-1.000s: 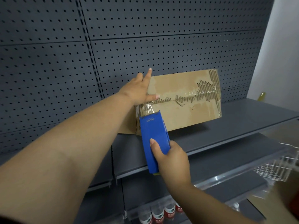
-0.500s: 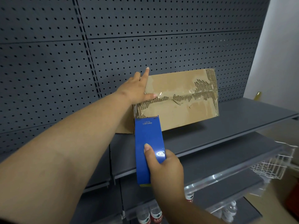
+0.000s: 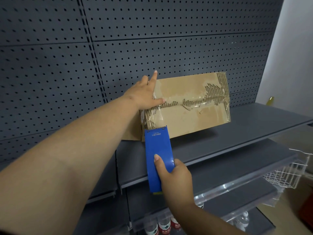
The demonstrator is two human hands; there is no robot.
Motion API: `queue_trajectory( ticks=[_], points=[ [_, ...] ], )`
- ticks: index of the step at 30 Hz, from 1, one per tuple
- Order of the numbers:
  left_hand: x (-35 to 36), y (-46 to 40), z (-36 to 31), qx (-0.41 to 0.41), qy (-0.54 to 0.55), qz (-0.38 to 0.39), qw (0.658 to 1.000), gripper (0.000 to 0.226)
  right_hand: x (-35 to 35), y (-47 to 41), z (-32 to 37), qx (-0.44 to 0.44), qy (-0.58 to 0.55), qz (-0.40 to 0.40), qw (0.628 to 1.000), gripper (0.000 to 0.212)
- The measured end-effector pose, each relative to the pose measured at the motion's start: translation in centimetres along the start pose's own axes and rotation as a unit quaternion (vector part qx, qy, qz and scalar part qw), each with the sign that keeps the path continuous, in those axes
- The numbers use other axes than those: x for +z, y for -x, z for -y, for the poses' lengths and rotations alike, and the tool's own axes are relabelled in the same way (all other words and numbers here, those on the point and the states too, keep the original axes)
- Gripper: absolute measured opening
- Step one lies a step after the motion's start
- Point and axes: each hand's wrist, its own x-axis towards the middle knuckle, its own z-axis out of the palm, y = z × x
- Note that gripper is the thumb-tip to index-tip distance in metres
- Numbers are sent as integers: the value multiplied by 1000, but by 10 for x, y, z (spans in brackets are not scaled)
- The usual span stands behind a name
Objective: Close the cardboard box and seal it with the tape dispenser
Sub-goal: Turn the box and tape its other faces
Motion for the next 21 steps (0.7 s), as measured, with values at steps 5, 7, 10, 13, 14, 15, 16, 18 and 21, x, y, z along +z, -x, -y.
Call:
queue_trajectory(
  ticks=[5,7,10,13,14,15,16,18,21],
  points=[
    [2,1,0,-4,-7,-7,1000,101,3,-2,1,-13,41,4,999,38],
    [4,2,-1,0,-36,-25,999,102,6,-2,0,-22,61,2,998,40],
    [6,4,0,1,-57,-38,998,102,7,0,1,-26,66,-3,997,41],
    [2,3,0,-1,-61,-21,998,102,5,6,6,-37,43,-2,998,41],
    [0,3,0,-1,-66,-14,998,102,6,9,9,-45,35,-1,998,40],
    [-2,2,0,-2,-70,-8,998,102,7,12,12,-57,26,1,998,40],
    [-4,2,-1,-2,-72,-4,997,102,9,15,16,-70,13,2,997,39],
    [-6,2,-1,-3,-68,4,998,101,13,20,24,-85,-20,6,996,38],
    [-9,2,-2,-5,-58,21,998,101,15,24,29,-86,-49,13,995,35]
  ],
)
